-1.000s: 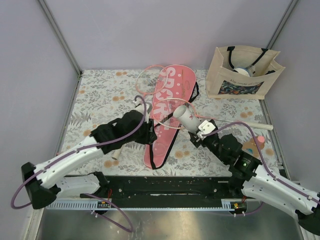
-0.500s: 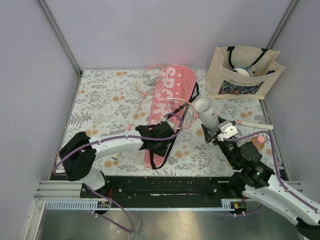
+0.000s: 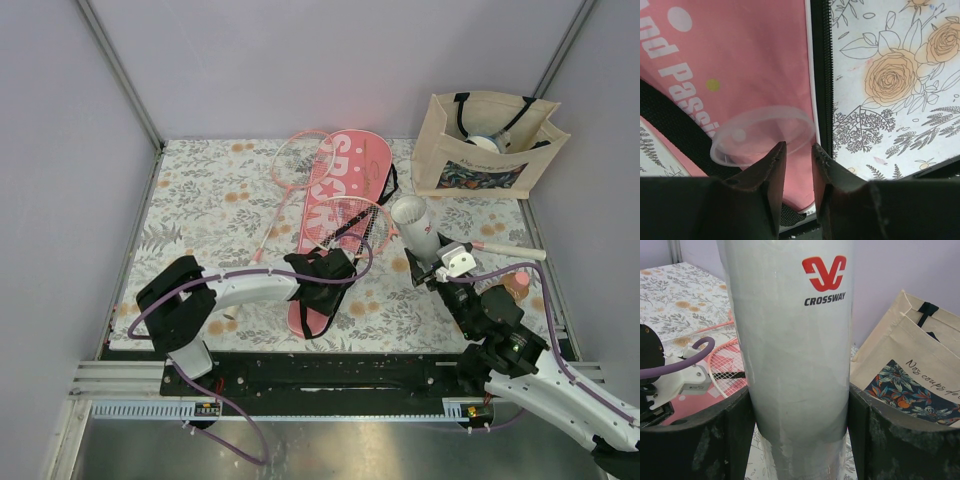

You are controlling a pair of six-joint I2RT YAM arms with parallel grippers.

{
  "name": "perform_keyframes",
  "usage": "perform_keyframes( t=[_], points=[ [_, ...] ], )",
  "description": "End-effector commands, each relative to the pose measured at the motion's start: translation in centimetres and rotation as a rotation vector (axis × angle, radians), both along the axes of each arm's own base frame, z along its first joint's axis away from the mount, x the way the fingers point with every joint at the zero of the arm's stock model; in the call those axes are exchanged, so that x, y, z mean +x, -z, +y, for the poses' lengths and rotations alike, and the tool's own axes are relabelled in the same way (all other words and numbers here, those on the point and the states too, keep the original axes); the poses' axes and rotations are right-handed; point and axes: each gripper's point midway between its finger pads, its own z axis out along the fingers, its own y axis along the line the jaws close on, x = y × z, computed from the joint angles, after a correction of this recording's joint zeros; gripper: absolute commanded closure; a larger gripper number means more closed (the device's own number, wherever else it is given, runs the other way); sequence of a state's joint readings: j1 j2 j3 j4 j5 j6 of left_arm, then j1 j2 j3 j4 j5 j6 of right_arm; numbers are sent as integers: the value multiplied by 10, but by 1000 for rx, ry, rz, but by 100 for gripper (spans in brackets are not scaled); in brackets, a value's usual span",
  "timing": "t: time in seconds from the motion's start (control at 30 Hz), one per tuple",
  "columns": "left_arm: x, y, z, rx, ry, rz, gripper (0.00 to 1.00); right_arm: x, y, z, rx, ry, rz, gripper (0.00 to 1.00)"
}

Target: Pack up the badminton gear

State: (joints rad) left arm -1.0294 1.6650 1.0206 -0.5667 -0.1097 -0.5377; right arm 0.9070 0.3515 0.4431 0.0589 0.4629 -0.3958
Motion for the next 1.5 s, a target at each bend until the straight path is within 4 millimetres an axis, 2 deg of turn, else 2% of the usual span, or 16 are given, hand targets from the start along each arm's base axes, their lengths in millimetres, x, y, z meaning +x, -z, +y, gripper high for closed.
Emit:
perform_keyframes(
  t=[0.0, 0.2, 0.47, 0.6, 0.8, 0.93, 1.07, 1.2, 1.47],
  points=[
    [13, -1, -3, 0, -4, -67, 70, 0, -21, -8, 58, 27, -54, 38],
    [17, -12, -3, 28, 5, -113, 70, 0, -20, -6, 54, 24, -50, 38],
    [18, 1, 3, 81, 4, -121, 71, 1, -20, -6, 52, 25, -49, 38],
    [23, -4, 1, 86, 6, -161, 76, 1, -18, -5, 51, 26, -45, 38],
    [29, -7, 0, 88, 13, -190, 100, 1, -19, -5, 53, 24, -49, 39],
    [28, -11, -2, 82, 6, -186, 100, 1, -20, -6, 54, 24, -50, 38],
    [30, -38, -2, 30, -34, -216, 100, 0, -17, -4, 49, 17, -42, 38],
    [31, -81, 0, -61, -76, -260, 100, 0, -12, 1, 40, -3, -26, 38],
    [24, -159, 11, -353, -160, -252, 100, -4, 3, 28, -6, -131, 1, 39]
  ],
)
